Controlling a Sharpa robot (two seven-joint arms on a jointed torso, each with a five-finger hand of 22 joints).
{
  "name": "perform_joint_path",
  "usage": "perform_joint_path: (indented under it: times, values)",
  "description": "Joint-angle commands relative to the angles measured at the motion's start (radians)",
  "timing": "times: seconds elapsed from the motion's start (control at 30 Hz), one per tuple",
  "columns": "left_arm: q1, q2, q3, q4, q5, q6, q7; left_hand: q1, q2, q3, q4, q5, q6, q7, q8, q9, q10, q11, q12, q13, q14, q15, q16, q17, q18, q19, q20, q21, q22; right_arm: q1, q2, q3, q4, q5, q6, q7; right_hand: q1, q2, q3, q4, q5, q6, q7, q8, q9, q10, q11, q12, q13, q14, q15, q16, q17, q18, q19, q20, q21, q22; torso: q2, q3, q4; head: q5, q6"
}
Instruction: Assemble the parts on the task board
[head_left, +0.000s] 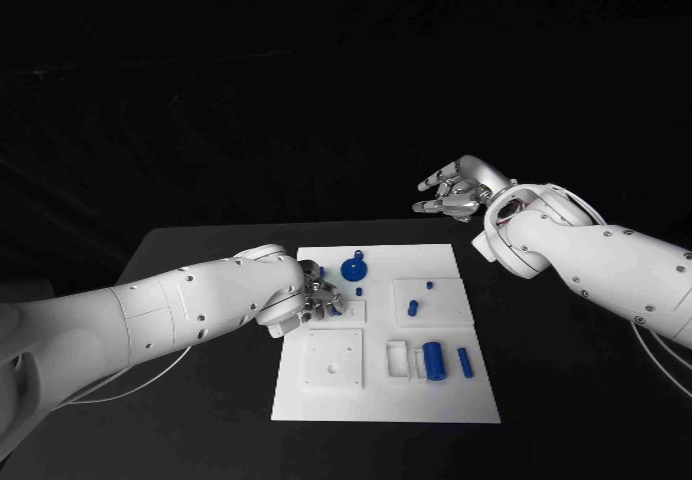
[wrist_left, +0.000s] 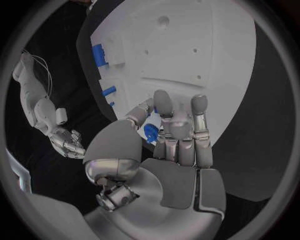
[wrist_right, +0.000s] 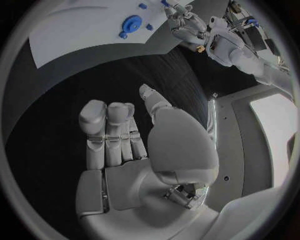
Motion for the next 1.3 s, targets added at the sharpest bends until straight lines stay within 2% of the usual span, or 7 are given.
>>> perform_joint_path:
  times: [0.03, 0.3, 0.43, 0.9, 1.03, 1.13, 1.3]
  values:
    - [-0.004, 0.007, -0.002, -0.003, 0.000, 0.021, 0.000, 0.028, 0.042, 0.000, 0.007, -0.006, 0.176, -0.101, 0.006, 0.140, 0.036, -0.015, 0.005, 0.001, 0.004, -0.001, 0.006, 0.002, -0.014, 0.007, 0.002, -0.005, 0.017, 0.000, 0.003, 0.001, -0.001, -0.007, 0.013, 0.004, -0.011, -0.001, 0.004, 0.000, 0.005, 0.006, 0.000, -0.005, 0.000, -0.002, -0.006, 0.007, -0.001, 0.004, -0.005, -0.003, 0.001, 0.005, 0.032, 0.003, -0.003, 0.105, 0.000, -0.0004, 0.0011, -0.001, 0.000]
    - [-0.004, 0.016, -0.002, -0.015, -0.007, 0.034, 0.000, 0.034, 0.036, -0.008, 0.008, -0.019, 0.175, -0.101, 0.005, 0.143, 0.036, -0.015, 0.005, 0.003, 0.003, -0.001, 0.007, 0.002, -0.014, 0.008, 0.003, -0.007, 0.017, 0.000, 0.006, 0.001, -0.004, -0.009, 0.015, 0.004, -0.011, -0.001, 0.004, 0.000, 0.005, 0.006, 0.000, -0.005, 0.000, -0.002, -0.006, 0.007, -0.001, 0.004, -0.005, -0.003, 0.001, 0.005, 0.032, 0.003, -0.003, 0.105, 0.000, -0.0007, -0.0009, -0.003, -0.002]
    - [-0.005, 0.022, -0.002, -0.023, -0.009, 0.041, 0.002, 0.047, 0.024, -0.030, 0.019, -0.062, 0.177, -0.102, 0.004, 0.145, 0.036, -0.015, 0.007, 0.004, 0.003, 0.000, 0.009, 0.004, -0.015, 0.008, 0.004, -0.011, 0.017, 0.000, 0.007, 0.001, -0.004, -0.009, 0.016, 0.004, -0.011, -0.001, 0.004, 0.000, 0.005, 0.006, 0.000, -0.005, 0.000, -0.002, -0.006, 0.007, -0.001, 0.004, -0.005, -0.003, 0.001, 0.005, 0.032, 0.003, -0.003, 0.105, 0.001, -0.0014, -0.0003, -0.005, -0.002]
    - [-0.011, 0.034, -0.002, -0.037, -0.036, 0.053, 0.012, 0.072, 0.011, -0.043, 0.032, -0.070, 0.181, -0.104, 0.005, 0.153, 0.036, -0.016, 0.018, 0.009, 0.004, 0.000, 0.017, 0.015, -0.013, 0.009, 0.006, -0.014, 0.017, 0.000, 0.009, 0.001, -0.005, -0.009, 0.018, 0.004, -0.014, -0.001, 0.004, 0.001, 0.007, 0.006, 0.000, -0.005, 0.000, -0.002, -0.006, 0.007, -0.002, 0.004, -0.005, -0.005, 0.000, 0.005, 0.032, 0.003, -0.003, 0.105, 0.000, -0.0012, -0.0003, -0.010, -0.002]
    - [-0.011, 0.033, -0.002, -0.038, -0.041, 0.052, 0.013, 0.073, 0.007, -0.066, 0.050, -0.158, 0.183, -0.106, 0.005, 0.158, 0.036, -0.016, 0.018, 0.008, 0.004, 0.000, 0.015, 0.014, -0.013, 0.010, 0.007, -0.015, 0.017, 0.000, 0.010, 0.001, -0.005, -0.009, 0.017, 0.004, -0.014, -0.001, 0.004, 0.001, 0.007, 0.006, 0.000, -0.005, 0.000, -0.002, -0.006, 0.007, -0.002, 0.004, -0.005, -0.005, 0.000, 0.005, 0.032, 0.003, -0.003, 0.105, -0.001, -0.0011, 0.0003, -0.012, -0.002]
    - [-0.011, 0.031, -0.002, -0.038, -0.046, 0.047, 0.013, 0.074, -0.014, -0.109, 0.083, -0.216, 0.184, -0.107, 0.004, 0.158, 0.036, -0.017, 0.015, 0.006, 0.003, -0.001, 0.010, 0.006, -0.014, 0.010, 0.006, -0.018, 0.017, 0.000, 0.010, 0.001, -0.006, -0.009, 0.017, 0.004, -0.014, -0.002, 0.002, 0.002, 0.007, 0.005, 0.000, -0.005, 0.000, -0.003, -0.006, 0.007, -0.003, 0.004, -0.005, -0.006, -0.001, 0.005, 0.032, 0.003, -0.005, 0.104, 0.000, -0.0019, 0.0010, -0.013, -0.002]
    - [-0.011, 0.020, -0.002, -0.034, -0.052, 0.039, 0.017, 0.057, -0.122, -0.165, 0.181, -0.239, 0.192, -0.108, 0.006, 0.154, 0.036, -0.016, 0.009, 0.000, -0.003, -0.001, -0.002, -0.014, -0.018, 0.010, 0.003, -0.024, 0.016, -0.001, 0.009, 0.001, -0.007, -0.009, 0.016, 0.004, -0.015, -0.002, 0.001, 0.003, 0.008, 0.005, 0.000, -0.005, 0.000, -0.003, -0.005, 0.007, -0.003, 0.004, -0.005, -0.007, -0.001, 0.005, 0.032, 0.003, -0.006, 0.104, -0.001, -0.0027, -0.0001, -0.014, -0.001]
